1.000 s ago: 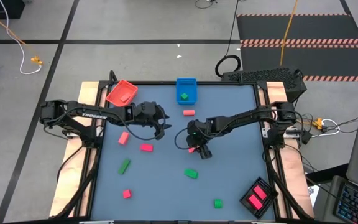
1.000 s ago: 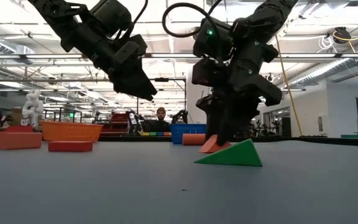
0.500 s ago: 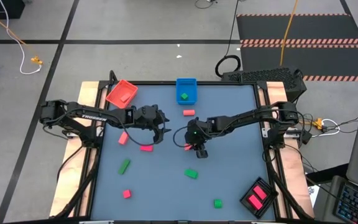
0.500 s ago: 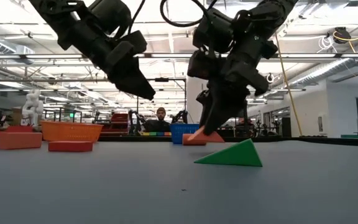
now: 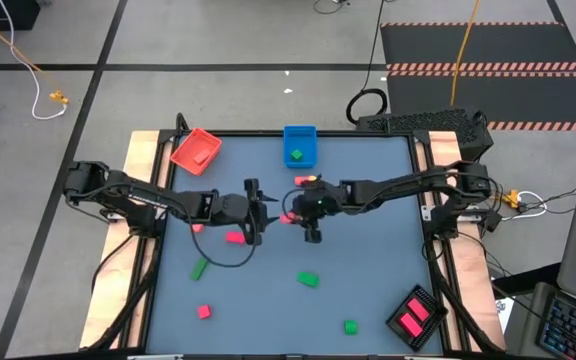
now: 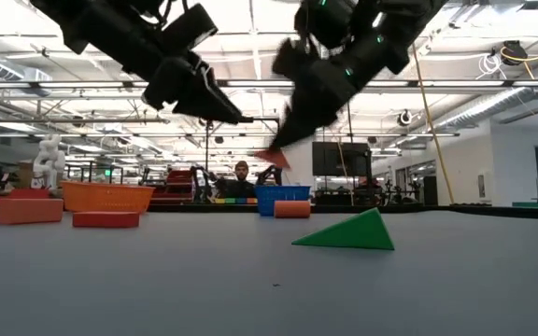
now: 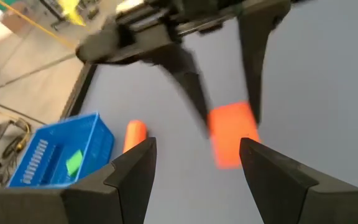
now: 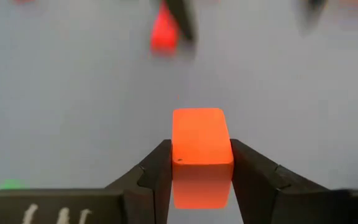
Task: Sort & place blocks by color
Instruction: Put the orange block into the orange bin, then put the red block into the black bin
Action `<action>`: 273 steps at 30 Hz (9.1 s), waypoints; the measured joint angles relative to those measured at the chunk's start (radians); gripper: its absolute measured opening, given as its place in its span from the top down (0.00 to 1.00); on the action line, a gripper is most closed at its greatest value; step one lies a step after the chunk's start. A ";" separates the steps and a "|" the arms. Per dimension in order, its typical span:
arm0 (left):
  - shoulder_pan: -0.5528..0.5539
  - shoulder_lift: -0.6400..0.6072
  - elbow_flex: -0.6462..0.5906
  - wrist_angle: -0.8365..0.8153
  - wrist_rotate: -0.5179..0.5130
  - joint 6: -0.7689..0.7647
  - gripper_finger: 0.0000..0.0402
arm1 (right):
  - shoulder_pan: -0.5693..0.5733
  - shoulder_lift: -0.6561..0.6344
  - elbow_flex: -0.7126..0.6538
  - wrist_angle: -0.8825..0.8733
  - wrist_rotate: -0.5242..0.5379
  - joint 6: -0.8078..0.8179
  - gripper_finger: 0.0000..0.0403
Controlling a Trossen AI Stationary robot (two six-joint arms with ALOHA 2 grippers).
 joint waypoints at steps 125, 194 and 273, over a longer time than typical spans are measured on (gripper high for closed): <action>0.453 -0.219 0.000 -1.200 0.220 -1.040 0.28 | -0.038 -0.032 0.000 0.011 0.255 -0.096 0.43; 0.304 -0.269 -0.098 -0.993 0.181 -1.060 0.68 | -0.100 -0.123 -0.115 0.187 0.256 -0.119 0.43; -0.113 -0.209 0.066 -0.806 0.239 -0.549 0.38 | 0.043 -0.399 -0.126 -0.121 0.310 0.216 0.43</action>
